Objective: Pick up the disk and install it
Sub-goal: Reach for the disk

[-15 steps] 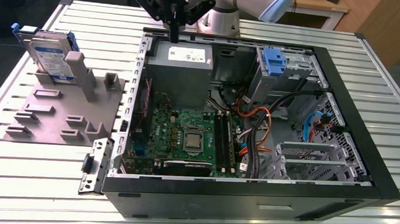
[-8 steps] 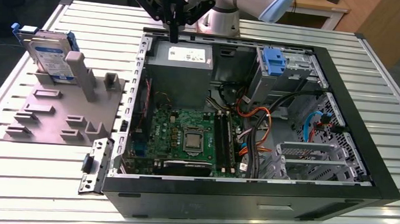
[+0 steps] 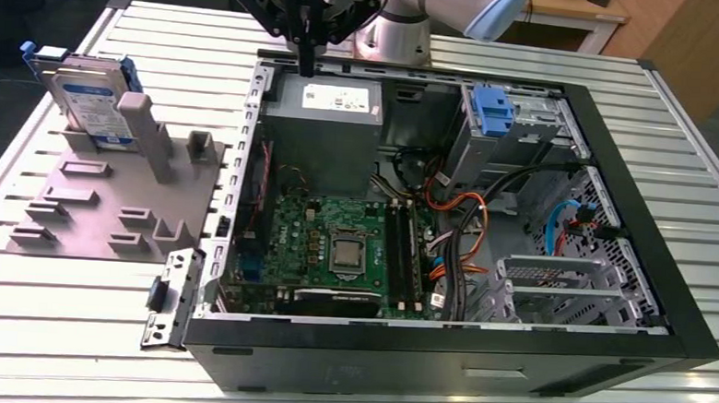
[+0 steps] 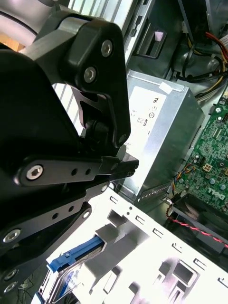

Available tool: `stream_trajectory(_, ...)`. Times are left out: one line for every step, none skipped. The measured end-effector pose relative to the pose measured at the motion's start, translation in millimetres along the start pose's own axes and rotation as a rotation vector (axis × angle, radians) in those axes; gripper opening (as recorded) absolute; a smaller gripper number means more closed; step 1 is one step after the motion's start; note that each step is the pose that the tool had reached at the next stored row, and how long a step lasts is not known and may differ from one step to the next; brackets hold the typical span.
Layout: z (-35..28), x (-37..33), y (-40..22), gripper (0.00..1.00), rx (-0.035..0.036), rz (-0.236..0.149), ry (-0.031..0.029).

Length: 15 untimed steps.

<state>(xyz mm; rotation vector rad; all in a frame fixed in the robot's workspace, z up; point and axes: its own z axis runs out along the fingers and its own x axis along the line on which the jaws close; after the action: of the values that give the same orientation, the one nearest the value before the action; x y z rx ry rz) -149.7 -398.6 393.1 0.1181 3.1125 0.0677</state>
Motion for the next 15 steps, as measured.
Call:
stream_trajectory(0.0,1.2,-0.1,0.11,0.0001,0.0,0.0)
stream_trajectory(-0.1,2.3,-0.2,0.11,0.0,0.0,0.0)
stream_trajectory(-0.1,3.1,-0.2,0.11,0.0,0.0,0.0)
stream_trajectory(0.0,3.7,-0.3,0.11,-0.0001,0.0,-0.0001)
stream_trajectory(-0.1,4.2,-0.3,0.11,0.0,0.0,0.0)
stream_trajectory(-0.1,4.6,-0.3,0.11,0.0001,0.0,0.0001)
stream_trajectory(-0.1,5.0,-0.4,0.11,0.0,0.0,0.0)
stream_trajectory(-0.1,5.2,-0.4,0.11,0.0,0.0,0.0)
stream_trajectory(-0.1,5.4,-0.4,0.11,0.0,0.0,0.0)
stream_trajectory(-0.1,5.5,-0.4,0.11,0.0,0.0,0.0)
stream_trajectory(-0.1,5.5,-0.4,0.11,0.0001,0.0,0.0001)
stream_trajectory(-0.2,5.5,-0.4,0.11,0.0001,0.0,0.0)
stream_trajectory(-0.1,5.6,-0.4,0.11,0.0,0.0,0.0)
stream_trajectory(-0.1,5.8,-0.4,0.11,0.0,0.0,0.0)
stream_trajectory(-0.2,6.6,-0.5,0.11,0.0001,0.0,0.0001)
